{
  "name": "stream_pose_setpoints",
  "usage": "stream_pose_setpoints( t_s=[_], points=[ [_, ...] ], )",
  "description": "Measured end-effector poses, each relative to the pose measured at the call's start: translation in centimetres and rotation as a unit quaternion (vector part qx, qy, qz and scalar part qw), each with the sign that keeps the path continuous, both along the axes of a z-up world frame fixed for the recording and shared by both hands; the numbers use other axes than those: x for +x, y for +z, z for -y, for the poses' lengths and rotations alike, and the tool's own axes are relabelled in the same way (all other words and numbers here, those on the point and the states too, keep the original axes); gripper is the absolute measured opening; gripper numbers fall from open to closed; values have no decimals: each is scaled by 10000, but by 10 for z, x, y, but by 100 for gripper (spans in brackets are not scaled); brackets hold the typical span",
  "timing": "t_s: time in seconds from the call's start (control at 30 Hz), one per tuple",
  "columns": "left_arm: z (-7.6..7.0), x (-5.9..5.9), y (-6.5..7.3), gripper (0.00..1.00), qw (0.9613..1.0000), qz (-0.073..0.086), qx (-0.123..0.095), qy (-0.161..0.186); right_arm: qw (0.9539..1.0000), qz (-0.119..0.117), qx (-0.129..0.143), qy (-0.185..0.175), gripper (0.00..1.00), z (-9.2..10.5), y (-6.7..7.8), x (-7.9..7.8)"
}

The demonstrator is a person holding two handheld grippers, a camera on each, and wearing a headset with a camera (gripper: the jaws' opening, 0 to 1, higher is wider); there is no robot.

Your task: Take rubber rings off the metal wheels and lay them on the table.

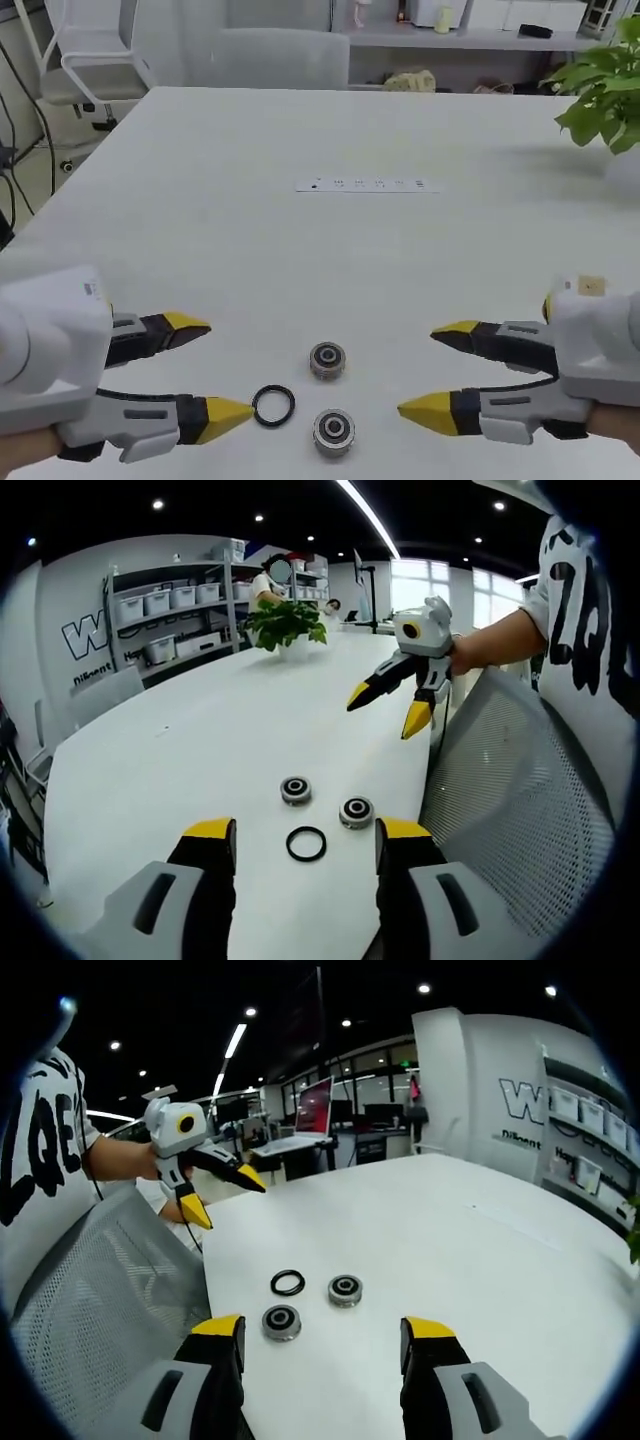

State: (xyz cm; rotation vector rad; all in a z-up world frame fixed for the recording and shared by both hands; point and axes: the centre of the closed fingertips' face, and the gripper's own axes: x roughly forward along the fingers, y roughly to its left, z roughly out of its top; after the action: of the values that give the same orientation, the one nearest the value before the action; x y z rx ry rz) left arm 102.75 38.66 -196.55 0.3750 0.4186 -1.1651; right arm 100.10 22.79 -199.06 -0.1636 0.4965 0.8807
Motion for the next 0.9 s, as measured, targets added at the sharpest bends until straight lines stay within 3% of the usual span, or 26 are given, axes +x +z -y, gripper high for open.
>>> stream_pose_setpoints(
  t_s=[0.23,0.9],
  points=[
    [-1,-2,-4,57,10000,-22,64,-21,9997,63,-212,54,67,8,-3,-12],
    [-1,-10,-5,62,9999,-6,94,-84,9988,111,-477,98,73,13,-8,-23]
  ],
)
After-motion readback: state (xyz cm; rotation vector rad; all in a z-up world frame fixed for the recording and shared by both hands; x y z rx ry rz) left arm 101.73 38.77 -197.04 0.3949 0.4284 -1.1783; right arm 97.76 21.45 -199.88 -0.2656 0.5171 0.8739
